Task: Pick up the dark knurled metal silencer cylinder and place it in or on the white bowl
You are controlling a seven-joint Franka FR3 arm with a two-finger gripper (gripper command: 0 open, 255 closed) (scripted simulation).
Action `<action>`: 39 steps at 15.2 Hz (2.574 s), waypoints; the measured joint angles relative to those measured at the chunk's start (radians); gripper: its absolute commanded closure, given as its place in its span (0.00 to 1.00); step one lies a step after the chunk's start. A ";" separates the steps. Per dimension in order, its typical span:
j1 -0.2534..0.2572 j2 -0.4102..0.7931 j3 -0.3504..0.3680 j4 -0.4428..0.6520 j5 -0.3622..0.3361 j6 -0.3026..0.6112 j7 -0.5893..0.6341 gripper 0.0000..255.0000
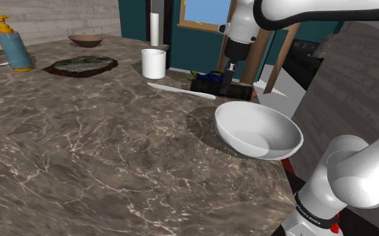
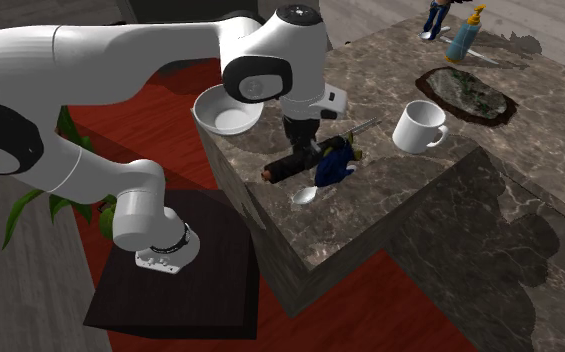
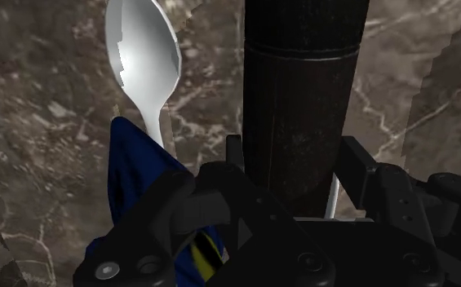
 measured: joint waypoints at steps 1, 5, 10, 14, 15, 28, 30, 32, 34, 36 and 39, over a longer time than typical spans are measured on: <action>0.000 0.002 0.001 0.014 0.000 -0.013 0.001 1.00; 0.001 0.013 0.002 0.074 0.001 -0.064 0.002 1.00; 0.000 0.026 0.001 0.155 0.000 -0.132 -0.001 1.00; 0.000 0.040 0.001 0.221 0.000 -0.184 0.000 1.00; 0.000 0.045 0.000 0.239 0.000 -0.197 -0.002 1.00; 0.017 0.021 0.040 0.359 0.014 -0.341 0.052 1.00; 0.028 -0.018 0.068 0.327 0.026 -0.348 0.091 1.00; 0.039 -0.059 0.093 0.299 0.039 -0.360 0.124 1.00; 0.052 -0.103 0.127 0.272 0.059 -0.376 0.169 1.00; 0.064 -0.126 0.161 0.264 0.078 -0.389 0.212 1.00; 0.079 -0.160 0.209 0.251 0.108 -0.406 0.273 1.00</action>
